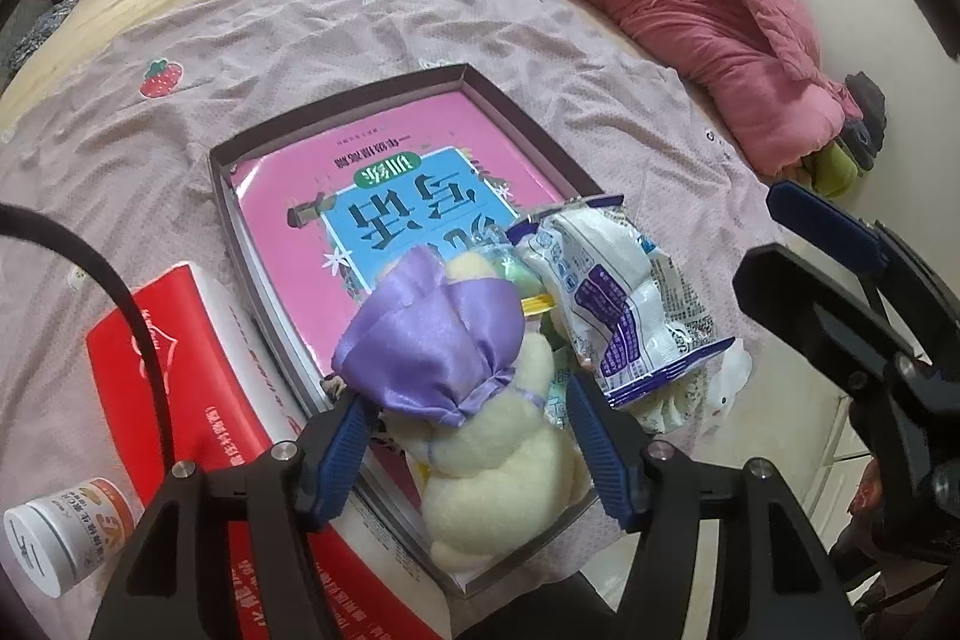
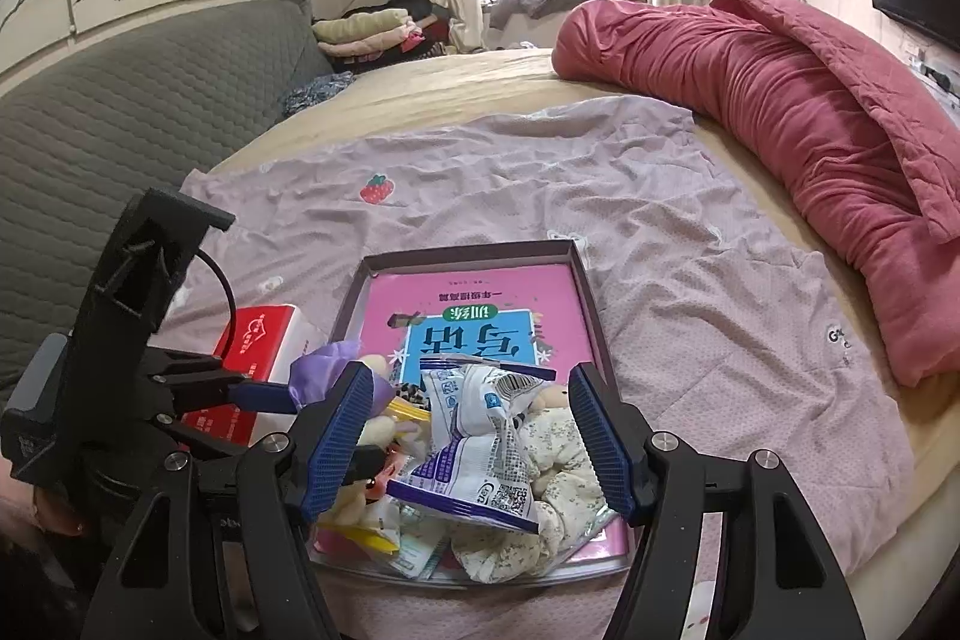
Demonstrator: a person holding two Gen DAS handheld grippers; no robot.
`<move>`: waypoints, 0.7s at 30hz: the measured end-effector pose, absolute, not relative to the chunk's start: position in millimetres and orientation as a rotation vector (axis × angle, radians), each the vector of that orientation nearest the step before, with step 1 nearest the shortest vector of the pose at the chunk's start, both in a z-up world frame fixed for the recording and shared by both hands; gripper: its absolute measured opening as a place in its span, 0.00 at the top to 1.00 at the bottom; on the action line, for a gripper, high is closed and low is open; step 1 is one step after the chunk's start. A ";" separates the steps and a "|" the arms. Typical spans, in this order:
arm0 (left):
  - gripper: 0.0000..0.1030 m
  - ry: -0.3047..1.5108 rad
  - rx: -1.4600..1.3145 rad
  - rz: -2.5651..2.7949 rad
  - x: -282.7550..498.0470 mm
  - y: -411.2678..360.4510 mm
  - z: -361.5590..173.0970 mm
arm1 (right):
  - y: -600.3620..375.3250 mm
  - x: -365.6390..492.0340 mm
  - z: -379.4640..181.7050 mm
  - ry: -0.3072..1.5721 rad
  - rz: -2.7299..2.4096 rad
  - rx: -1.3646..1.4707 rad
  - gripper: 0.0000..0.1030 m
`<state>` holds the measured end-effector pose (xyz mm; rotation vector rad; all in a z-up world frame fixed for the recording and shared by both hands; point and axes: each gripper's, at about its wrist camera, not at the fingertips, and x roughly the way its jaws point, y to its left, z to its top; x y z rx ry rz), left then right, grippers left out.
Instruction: Organize soft objects
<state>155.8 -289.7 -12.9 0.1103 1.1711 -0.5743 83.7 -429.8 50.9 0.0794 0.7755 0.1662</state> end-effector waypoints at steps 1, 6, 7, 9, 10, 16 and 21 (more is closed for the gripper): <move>0.34 1.166 0.107 -0.577 155.5 -288.6 -10.7 | -429.8 82.9 51.7 0.773 0.166 0.080 0.33; 0.24 1.135 0.098 -0.586 156.0 -283.8 1.8 | -429.2 81.4 57.9 0.763 0.162 0.077 0.33; 0.24 1.129 0.095 -0.582 156.3 -282.5 3.9 | -428.0 80.6 59.4 0.761 0.161 0.072 0.32; 0.24 1.119 0.086 -0.574 156.6 -278.9 8.6 | -426.0 78.9 63.1 0.756 0.155 0.061 0.32; 0.24 1.116 0.077 -0.572 156.3 -276.0 11.9 | -424.7 77.4 65.4 0.752 0.154 0.059 0.32; 0.24 1.066 0.066 -0.554 147.9 -261.9 35.3 | -413.6 60.7 84.9 0.701 0.118 0.041 0.28; 0.23 1.037 0.066 -0.540 137.2 -251.0 49.2 | -401.1 45.2 98.2 0.666 0.085 0.015 0.28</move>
